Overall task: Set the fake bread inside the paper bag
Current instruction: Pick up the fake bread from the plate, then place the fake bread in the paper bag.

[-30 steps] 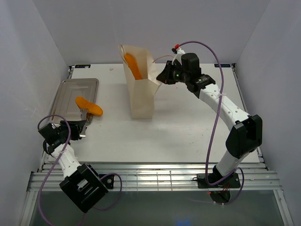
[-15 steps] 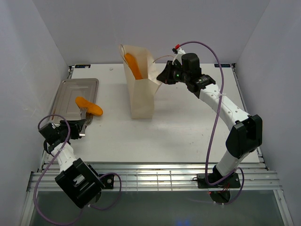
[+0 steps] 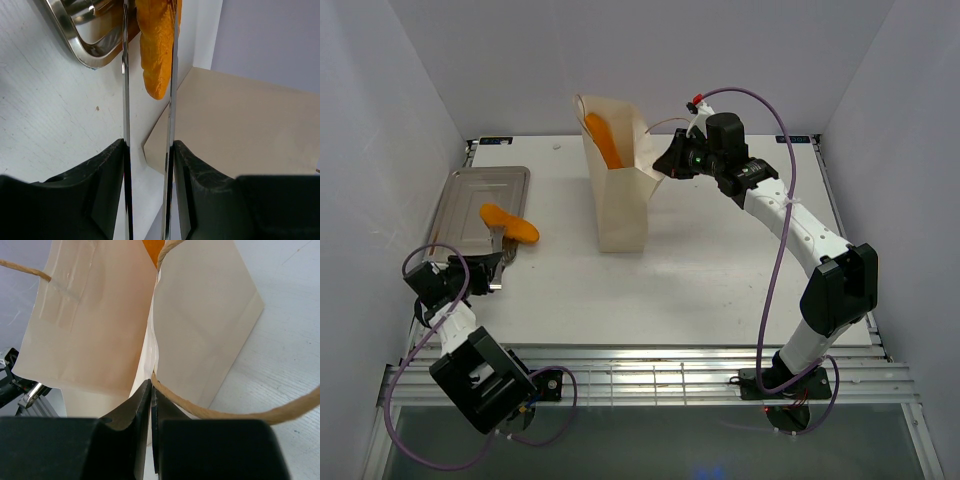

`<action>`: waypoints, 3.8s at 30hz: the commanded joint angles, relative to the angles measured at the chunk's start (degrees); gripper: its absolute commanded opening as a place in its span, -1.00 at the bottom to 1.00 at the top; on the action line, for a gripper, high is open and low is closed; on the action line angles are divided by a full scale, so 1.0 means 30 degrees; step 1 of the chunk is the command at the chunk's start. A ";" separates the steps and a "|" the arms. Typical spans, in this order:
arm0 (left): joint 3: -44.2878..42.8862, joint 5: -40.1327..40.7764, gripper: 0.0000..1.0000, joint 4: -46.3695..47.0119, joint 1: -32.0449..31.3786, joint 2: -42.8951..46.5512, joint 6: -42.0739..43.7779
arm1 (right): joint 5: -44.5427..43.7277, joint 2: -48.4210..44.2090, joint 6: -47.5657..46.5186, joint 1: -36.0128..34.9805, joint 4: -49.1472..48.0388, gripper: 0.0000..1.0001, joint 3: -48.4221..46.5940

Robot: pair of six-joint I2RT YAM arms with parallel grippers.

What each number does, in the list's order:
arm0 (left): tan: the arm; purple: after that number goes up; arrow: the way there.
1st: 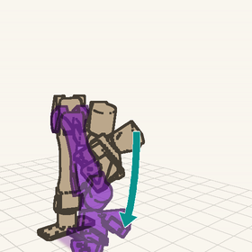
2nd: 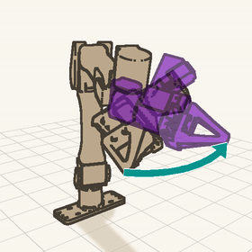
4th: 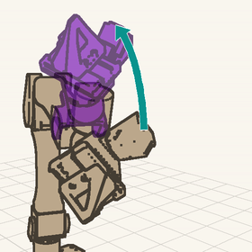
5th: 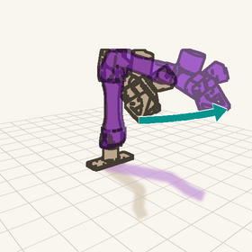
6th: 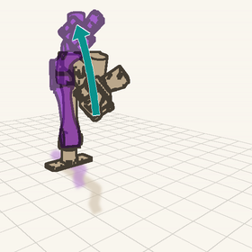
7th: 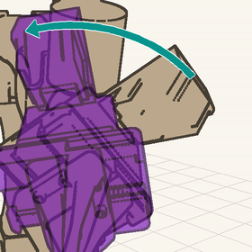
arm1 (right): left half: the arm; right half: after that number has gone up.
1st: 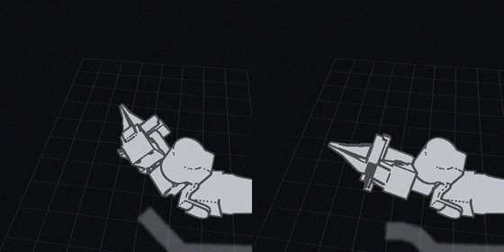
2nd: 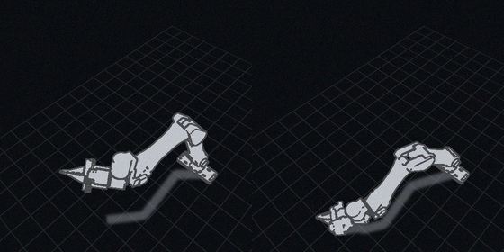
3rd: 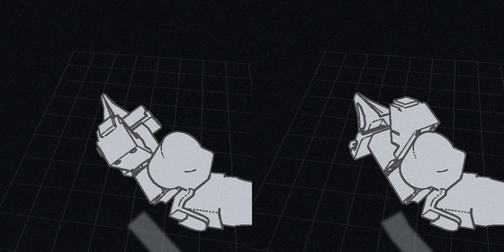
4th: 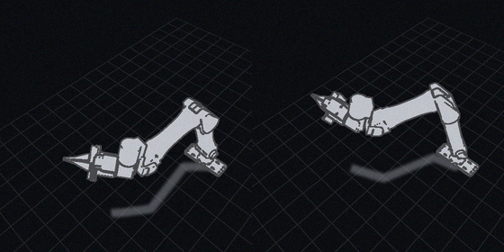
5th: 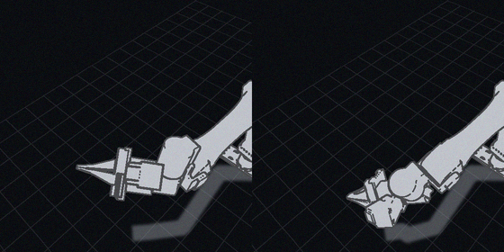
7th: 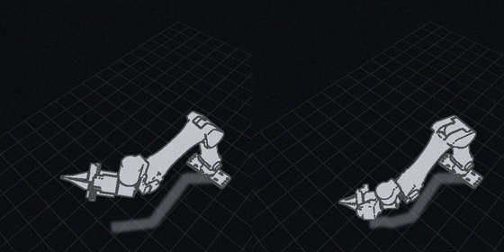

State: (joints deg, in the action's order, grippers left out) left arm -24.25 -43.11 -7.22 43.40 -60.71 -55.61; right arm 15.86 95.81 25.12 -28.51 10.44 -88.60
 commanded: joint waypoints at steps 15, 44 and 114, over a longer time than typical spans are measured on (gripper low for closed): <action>0.0671 -0.0835 0.02 0.3492 0.0066 -0.0711 -0.1530 | 0.0046 -0.0267 0.0004 0.0041 0.0183 -0.85 -0.0116; 0.0116 -0.0218 -1.00 0.3814 -0.0725 -0.1797 -0.1061 | -0.0129 -0.0091 -0.0113 0.0041 0.0564 -0.84 -0.0526; -1.5150 0.9889 -1.00 -0.3070 -1.8977 -0.1210 0.3069 | -0.2649 0.0524 0.1117 -0.2214 0.2497 -0.85 -0.4452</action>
State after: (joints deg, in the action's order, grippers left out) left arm -70.00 -15.75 -18.44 -12.78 -66.19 -47.88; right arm 8.60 97.78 28.75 -34.89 19.68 -98.67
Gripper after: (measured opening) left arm 0.361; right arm 0.078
